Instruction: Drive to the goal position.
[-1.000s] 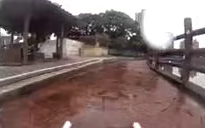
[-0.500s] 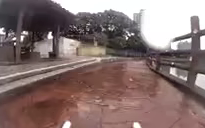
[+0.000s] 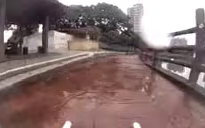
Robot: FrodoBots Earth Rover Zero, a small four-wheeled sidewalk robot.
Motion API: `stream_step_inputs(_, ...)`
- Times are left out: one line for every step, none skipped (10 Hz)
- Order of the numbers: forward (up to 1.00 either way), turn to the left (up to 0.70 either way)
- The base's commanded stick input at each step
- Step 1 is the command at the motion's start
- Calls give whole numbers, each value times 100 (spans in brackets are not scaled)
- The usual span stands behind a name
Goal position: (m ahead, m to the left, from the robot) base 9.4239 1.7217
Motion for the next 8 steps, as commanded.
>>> stream_step_inputs(50,-5)
stream_step_inputs(50,-50)
stream_step_inputs(50,-50)
stream_step_inputs(50,-50)
stream_step_inputs(50,-50)
stream_step_inputs(50,-44)
stream_step_inputs(50,-16)
stream_step_inputs(50,0)
